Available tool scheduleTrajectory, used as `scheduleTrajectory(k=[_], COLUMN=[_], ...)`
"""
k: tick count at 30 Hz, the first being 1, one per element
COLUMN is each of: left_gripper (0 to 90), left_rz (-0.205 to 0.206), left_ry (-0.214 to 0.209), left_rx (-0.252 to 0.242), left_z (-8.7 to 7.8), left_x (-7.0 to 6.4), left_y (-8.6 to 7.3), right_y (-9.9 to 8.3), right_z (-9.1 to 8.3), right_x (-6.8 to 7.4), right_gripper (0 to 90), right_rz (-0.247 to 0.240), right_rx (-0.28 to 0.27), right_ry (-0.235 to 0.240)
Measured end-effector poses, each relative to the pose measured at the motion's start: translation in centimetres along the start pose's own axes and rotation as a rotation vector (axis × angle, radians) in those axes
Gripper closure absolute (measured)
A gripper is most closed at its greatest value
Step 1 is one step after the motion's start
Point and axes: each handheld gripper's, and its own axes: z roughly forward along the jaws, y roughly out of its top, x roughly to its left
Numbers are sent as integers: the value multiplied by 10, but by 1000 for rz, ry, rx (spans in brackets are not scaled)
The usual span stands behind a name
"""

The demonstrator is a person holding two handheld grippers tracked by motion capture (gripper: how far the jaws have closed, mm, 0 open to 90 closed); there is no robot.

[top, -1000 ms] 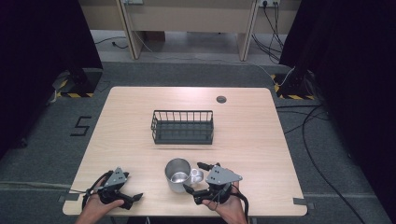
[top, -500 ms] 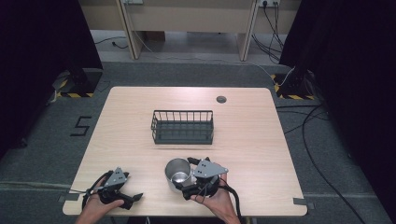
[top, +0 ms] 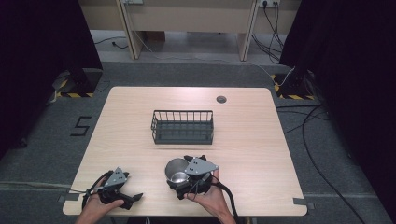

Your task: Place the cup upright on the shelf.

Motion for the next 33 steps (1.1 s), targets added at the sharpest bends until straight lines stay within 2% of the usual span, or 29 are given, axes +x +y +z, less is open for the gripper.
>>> scheduleTrajectory(k=[6, 8, 11, 16, 23, 30, 33], left_gripper=[0, 0, 0, 0, 0, 0, 0], left_rz=[0, 0, 0, 0, 0, 0, 0], left_ry=[0, 0, 0, 0, 0, 0, 0], left_rx=[1, 0, 0, 0, 0, 0, 1], left_z=[0, 0, 0, 0, 0, 0, 0], left_x=[0, 0, 0, 0, 0, 0, 0], left_y=[0, 0, 0, 0, 0, 0, 0], right_y=[1, 1, 3, 4, 4, 12, 17], right_z=[5, 6, 7, 8, 7, 2, -2], right_x=[0, 0, -1, -2, -2, -3, -8], right_gripper=[4, 4, 33, 58, 62, 63, 64], right_rz=[5, -7, -7, -24, -34, -44, -42], right_rx=[9, 24, 34, 40, 35, 11, 15], right_ry=[0, -11, -14, 6, 9, -10, -30])
